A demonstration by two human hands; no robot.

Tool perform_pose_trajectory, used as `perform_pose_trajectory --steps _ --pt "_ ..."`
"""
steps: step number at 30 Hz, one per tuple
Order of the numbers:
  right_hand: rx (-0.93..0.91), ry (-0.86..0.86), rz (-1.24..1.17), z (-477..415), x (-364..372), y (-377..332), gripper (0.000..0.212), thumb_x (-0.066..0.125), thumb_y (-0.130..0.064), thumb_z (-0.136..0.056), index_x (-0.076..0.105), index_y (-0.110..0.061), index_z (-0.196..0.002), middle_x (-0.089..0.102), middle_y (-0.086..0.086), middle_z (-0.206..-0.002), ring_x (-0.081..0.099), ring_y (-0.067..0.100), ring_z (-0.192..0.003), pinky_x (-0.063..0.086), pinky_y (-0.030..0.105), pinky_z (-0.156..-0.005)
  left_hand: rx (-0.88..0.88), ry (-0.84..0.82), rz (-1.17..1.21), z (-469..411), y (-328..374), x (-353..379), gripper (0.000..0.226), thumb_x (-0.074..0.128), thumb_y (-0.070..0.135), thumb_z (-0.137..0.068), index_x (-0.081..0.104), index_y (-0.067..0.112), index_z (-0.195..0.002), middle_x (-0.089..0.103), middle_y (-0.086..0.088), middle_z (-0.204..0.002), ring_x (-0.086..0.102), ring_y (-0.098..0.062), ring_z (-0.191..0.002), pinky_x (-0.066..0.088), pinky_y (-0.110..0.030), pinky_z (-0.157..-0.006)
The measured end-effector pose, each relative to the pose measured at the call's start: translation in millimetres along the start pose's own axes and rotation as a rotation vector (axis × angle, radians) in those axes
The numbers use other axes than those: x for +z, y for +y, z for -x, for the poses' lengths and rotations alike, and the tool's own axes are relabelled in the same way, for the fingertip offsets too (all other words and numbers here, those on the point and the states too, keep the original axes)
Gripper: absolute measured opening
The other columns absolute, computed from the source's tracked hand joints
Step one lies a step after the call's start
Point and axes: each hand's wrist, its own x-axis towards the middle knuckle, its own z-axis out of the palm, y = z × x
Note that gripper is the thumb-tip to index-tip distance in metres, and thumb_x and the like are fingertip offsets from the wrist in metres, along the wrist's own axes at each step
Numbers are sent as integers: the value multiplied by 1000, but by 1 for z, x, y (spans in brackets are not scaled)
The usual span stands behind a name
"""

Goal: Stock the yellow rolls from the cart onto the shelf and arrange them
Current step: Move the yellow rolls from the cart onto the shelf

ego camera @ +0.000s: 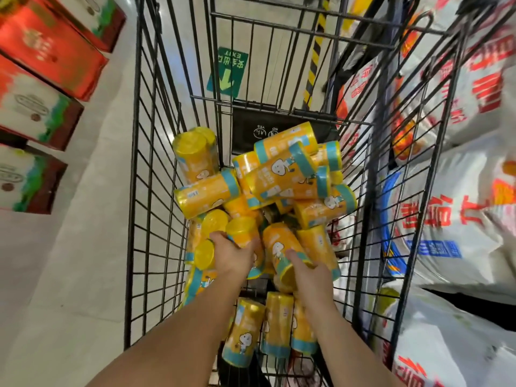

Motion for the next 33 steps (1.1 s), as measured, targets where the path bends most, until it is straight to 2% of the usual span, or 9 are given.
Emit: perform_pose_trajectory --steps 3,7,9,12,17,20,24,27,33 --pt "175 -156 -347 13 -3 2 65 81 -52 -70 57 -18 -120 64 9 -119 67 27 -101 60 43 -77 35 -35 2 14 2 -19 59 81 33 -79 34 8 -105 44 0 -72 49 -18 -61 43 -36 -57" --pt "198 -330 -576 44 -14 -2 27 72 -35 -84 62 -18 -103 69 15 -112 68 34 -102 58 44 -81 92 -113 91 32 10 -47 61 86 30 -74 41 7 -108 59 -8 -85 58 -22 -68 53 -42 -65" --pt "163 -414 -652 65 -20 -5 31 70 -32 -81 62 -16 -106 70 16 -110 67 33 -101 55 48 -90 120 -183 139 41 17 -62 63 87 27 -72 42 7 -111 57 -11 -89 56 -21 -70 51 -40 -63" --pt "99 -504 -680 94 -26 -6 50 68 -30 -75 59 -11 -121 71 19 -112 69 34 -98 54 52 -91 142 -273 145 57 29 -87 66 90 41 -63 48 21 -110 65 -7 -104 67 -26 -85 57 -47 -79" --pt "-5 -592 -670 148 -41 -9 47 62 -13 -83 53 1 -127 68 28 -111 67 42 -95 54 57 -89 182 -407 223 92 56 -135 73 90 53 -54 53 39 -116 67 -4 -113 69 -25 -98 58 -47 -86" --pt "-132 -593 -640 183 -46 -9 53 69 -6 -72 57 1 -124 69 25 -111 69 41 -93 60 52 -76 216 -468 265 115 66 -163 80 89 45 -58 51 32 -127 68 -5 -118 70 -27 -102 56 -54 -90" --pt "-309 -567 -612 236 -48 -4 48 71 -14 -74 61 9 -116 62 33 -121 62 49 -107 52 62 -90 279 -548 273 144 75 -199 53 79 25 -81 53 23 -127 72 -7 -111 73 -25 -93 60 -47 -80" --pt "-395 -542 -683 276 -49 5 24 56 3 -89 61 2 -113 69 24 -111 68 38 -97 55 56 -83 310 -639 232 165 82 -225 43 76 30 -82 63 19 -121 76 -7 -102 74 -26 -89 60 -48 -80" --pt "-576 -370 -736 349 -47 15 49 66 -7 -70 59 -4 -118 73 16 -107 71 29 -91 60 41 -77 415 -783 190 216 93 -270 36 76 28 -82 66 18 -115 76 -7 -102 74 -28 -91 58 -52 -84"
